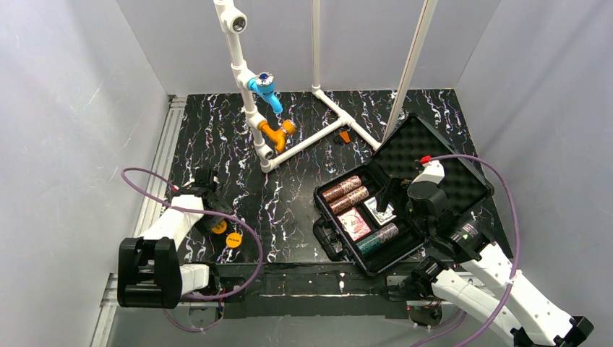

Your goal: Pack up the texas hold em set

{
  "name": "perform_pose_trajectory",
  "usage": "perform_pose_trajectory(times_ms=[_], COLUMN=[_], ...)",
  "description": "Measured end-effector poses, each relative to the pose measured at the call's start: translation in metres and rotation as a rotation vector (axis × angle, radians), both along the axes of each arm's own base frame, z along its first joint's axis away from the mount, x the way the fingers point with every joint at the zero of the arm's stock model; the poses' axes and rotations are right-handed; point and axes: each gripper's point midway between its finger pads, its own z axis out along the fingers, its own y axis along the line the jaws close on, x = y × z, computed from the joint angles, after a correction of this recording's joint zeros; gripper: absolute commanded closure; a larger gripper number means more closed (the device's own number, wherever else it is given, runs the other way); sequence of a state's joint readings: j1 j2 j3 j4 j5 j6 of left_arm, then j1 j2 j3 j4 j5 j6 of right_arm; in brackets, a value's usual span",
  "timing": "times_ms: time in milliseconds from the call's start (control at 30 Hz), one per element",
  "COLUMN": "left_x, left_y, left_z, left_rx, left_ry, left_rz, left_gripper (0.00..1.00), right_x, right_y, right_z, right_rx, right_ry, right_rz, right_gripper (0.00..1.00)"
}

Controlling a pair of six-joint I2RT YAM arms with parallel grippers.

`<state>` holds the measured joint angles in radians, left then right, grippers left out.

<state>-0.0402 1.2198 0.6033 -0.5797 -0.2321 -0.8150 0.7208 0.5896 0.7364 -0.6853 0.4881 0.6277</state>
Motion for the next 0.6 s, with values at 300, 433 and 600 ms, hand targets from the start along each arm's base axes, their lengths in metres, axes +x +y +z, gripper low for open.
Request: perform_pose_trajectory(times_ms=[300, 433, 600], left_x=[-0.0007, 0.0005, 0.0015], left_y=[0.0026, 0.0014, -0.0011], left_z=[-0.0009, -0.0010, -0.0011], left_rx=[-0.012, -0.018, -0.033], left_ry=[0.016, 0.021, 0.024], left_rz=[0.015, 0.002, -0.015], left_gripper=[0.59, 0.62, 0.66], right_x=[0.0003, 0.0001, 0.0001], right_y=[-0.0012, -0.0014, -0.0015], right_z=[0.0004, 0.0012, 0.0011], right_rx=[-0.002, 0.001, 0.001], right_ry=[-0.003, -0.006, -0.006], right_rz=[-0.006, -0.006, -0.006], right_gripper=[0.00, 0.00, 0.00])
